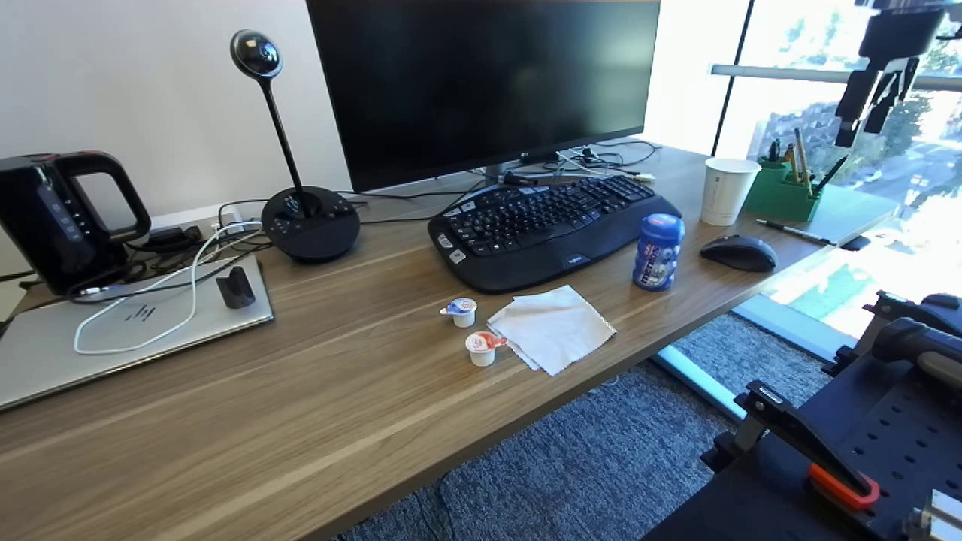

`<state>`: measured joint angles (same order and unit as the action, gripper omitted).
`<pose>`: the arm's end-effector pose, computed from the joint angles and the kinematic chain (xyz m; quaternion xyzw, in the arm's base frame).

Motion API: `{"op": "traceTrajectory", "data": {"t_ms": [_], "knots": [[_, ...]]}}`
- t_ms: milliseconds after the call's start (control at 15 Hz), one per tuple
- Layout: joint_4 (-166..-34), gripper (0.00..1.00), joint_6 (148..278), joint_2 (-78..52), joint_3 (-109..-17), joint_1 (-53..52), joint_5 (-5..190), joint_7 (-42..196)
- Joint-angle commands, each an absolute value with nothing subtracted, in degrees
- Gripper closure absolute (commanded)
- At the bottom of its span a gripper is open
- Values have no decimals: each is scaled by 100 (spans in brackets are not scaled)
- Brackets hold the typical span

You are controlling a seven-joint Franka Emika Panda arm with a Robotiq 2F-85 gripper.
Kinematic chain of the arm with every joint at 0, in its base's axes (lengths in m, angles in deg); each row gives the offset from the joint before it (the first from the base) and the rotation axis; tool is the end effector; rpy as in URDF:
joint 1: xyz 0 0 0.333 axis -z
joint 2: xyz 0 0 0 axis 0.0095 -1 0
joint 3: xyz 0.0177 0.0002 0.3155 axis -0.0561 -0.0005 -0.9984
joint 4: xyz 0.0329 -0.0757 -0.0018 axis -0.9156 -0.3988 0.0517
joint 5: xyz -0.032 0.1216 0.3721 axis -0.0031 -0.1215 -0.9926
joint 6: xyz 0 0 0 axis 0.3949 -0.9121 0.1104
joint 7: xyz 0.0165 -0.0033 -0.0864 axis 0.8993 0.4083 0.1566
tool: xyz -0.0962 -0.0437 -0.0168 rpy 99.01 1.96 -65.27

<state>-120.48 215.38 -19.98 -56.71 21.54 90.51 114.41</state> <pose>0.5291 -0.3170 0.2702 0.9987 0.0267 -0.0098 0.0423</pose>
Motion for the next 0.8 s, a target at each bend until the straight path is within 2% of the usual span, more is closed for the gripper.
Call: {"op": "traceTrajectory", "data": {"t_ms": [0,733], "knots": [[-12207,0,21655,-1776,-5770,2215,9071,11580],[-12184,0,21340,-1568,-5764,2169,9048,11683]]}}
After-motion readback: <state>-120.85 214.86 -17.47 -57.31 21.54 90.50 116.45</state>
